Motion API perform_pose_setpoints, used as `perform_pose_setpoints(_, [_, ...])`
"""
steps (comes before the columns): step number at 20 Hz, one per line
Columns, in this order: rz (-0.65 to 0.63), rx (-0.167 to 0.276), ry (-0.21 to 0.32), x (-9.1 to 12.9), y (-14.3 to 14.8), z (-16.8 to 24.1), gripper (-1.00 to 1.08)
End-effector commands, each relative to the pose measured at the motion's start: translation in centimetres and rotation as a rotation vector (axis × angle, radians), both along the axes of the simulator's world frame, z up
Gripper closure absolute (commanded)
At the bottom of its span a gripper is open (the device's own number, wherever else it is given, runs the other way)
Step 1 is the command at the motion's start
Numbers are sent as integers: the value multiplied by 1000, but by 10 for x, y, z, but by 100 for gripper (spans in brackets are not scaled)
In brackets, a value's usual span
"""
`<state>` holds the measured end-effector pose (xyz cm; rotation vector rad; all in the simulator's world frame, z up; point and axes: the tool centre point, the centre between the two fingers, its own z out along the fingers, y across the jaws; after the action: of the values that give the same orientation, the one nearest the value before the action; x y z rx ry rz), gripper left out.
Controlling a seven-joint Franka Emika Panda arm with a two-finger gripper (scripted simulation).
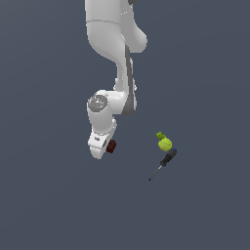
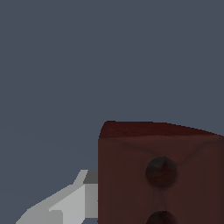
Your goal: Pick up a designated object from a clutter of objects.
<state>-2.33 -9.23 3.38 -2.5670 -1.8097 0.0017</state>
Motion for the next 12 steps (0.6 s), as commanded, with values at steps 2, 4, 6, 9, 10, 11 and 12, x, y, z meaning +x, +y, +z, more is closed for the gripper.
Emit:
perform_pose_setpoints(2, [0,-1,-2,-2,-3,12,108])
perform_pose_setpoints(4, [0,-1,-2,-4,-5,20,108])
perform_pose_setpoints(6, [0,-1,-2,-7,-8,31,108])
perform_pose_setpoints(9, [0,-1,-2,-13,-13,50,108])
perform_pose_setpoints(10, [0,-1,-2,-15,-15,58,108])
perform_pose_setpoints(11, [1,-1,-2,-17,-17,65,108])
perform_pose_setpoints(12, [1,-1,-2,-19,-19,74,108])
